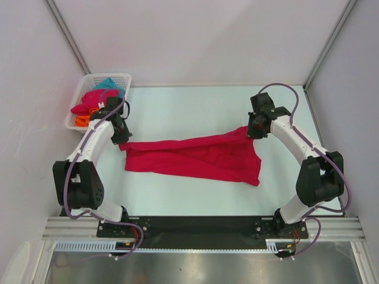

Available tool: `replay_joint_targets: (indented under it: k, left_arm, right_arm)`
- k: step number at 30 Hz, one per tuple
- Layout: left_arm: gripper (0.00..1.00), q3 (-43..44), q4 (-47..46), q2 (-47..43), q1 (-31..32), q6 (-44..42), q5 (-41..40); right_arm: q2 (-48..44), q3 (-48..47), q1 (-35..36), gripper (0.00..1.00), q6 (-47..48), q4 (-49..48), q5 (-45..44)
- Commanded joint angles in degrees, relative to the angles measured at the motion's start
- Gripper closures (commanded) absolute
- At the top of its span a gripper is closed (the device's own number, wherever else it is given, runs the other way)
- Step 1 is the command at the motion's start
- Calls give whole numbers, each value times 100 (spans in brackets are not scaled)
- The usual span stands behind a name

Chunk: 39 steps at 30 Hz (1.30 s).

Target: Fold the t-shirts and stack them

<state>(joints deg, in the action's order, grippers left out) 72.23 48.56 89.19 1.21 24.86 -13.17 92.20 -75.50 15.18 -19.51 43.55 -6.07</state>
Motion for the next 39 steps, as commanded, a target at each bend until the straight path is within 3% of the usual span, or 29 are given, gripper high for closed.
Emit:
replay_joint_targets:
  k: [1,22,24,25,26,28,39]
  left_arm:
    - [100,-305,-92,-516,2,-131,68]
    - [100,-1369,-206,-1457,2,-166,288]
    - [100,-1369,-197,-1466,2,-157,280]
    - [99,-1360,-180,-1474,2,-157,280]
    - [98,-1334,-145,-1483,2,-157,271]
    - [97,-1308,-101,-1509,2,-157,236]
    - [76,-1211,31,-1615,2,-227,253]
  right_arm:
    - [-396,159,73,100,-88,259,-334]
    - [-1530,950,345,100,-299,848,-563]
    - [-1556,994,337,88,-291,866,-501]
    - [-1548,1003,337,75,-273,874,-466]
    - [-1530,994,337,55,-273,901,-396]
    - [-1504,994,371,41,-290,945,-334]
    - [-1346,863,416,38,-317,726,-79]
